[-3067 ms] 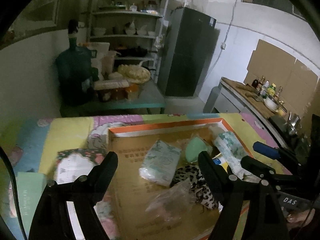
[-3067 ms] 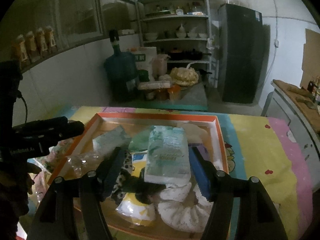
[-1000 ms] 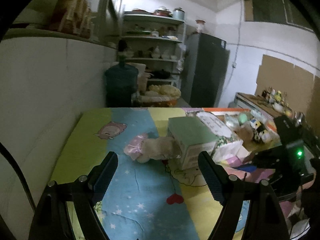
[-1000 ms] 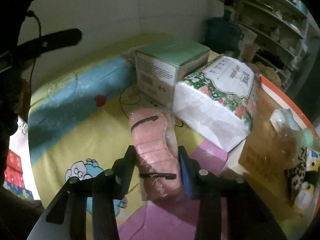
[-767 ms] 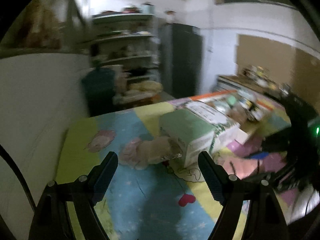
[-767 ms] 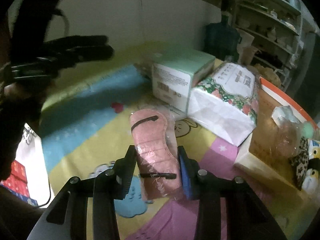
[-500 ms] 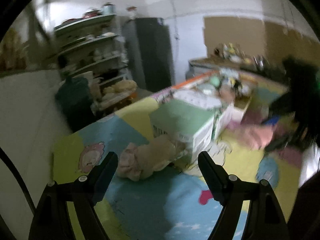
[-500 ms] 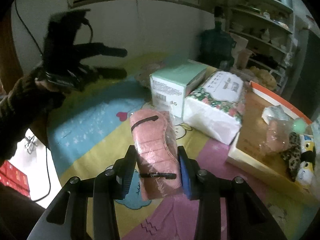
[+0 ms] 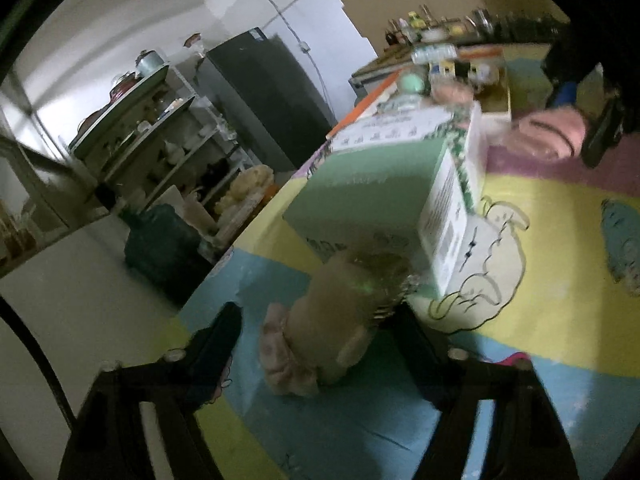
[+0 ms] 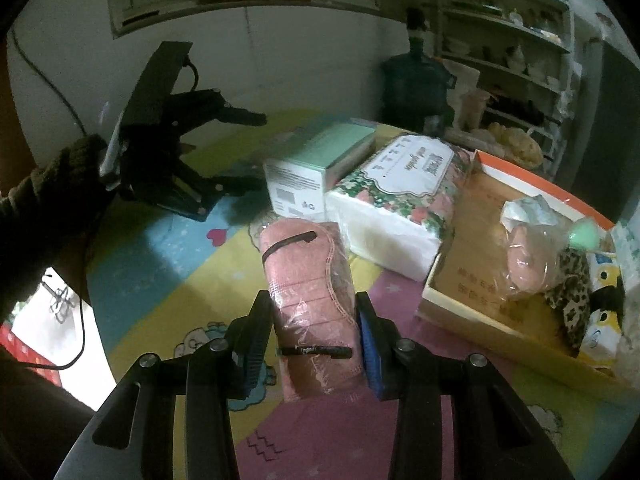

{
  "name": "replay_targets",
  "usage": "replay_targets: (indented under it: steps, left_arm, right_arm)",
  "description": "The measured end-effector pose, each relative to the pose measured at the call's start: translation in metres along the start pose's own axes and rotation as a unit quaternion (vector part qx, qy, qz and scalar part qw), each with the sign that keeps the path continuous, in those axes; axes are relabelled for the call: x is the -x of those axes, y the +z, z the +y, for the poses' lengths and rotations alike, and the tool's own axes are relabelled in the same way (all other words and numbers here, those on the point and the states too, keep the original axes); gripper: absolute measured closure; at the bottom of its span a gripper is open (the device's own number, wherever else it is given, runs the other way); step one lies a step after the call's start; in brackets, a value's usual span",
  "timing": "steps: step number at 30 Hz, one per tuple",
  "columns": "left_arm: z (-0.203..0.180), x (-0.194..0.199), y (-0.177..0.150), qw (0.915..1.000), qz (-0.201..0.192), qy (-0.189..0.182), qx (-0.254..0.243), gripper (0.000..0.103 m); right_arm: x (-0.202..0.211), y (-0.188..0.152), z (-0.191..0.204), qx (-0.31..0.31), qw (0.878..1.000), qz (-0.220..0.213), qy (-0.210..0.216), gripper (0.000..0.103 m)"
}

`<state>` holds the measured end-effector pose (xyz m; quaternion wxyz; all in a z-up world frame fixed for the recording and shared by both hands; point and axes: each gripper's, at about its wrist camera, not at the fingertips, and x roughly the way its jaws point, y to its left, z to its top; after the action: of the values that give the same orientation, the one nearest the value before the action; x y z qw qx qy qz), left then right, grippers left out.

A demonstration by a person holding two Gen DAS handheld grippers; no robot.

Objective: Organize soft objects
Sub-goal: 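Grasp the pink wrapped pack with the right tool while the left tool grasps the plush toy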

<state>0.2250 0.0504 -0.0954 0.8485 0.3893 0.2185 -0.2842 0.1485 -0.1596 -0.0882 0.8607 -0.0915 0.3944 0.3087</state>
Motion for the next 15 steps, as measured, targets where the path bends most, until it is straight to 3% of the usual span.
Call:
replay_targets:
  steps: [2,7,15]
  left_arm:
    - [-0.003,-0.006,-0.001,0.9999,0.009,-0.009,-0.010,0.055]
    - [-0.009,-0.010,-0.005,0.9995,0.011,-0.014,-0.026,0.059]
    - [-0.003,0.000,-0.008,0.9995,-0.001,-0.008,0.030,0.062]
  right_arm:
    - [-0.001,-0.002,-0.004,-0.007,1.000,-0.001,0.001,0.061]
    - [-0.004,-0.002,-0.013,-0.025,1.000,-0.003,0.005,0.061]
    - [-0.004,-0.002,-0.017,-0.048,0.999,-0.015,0.017,0.061]
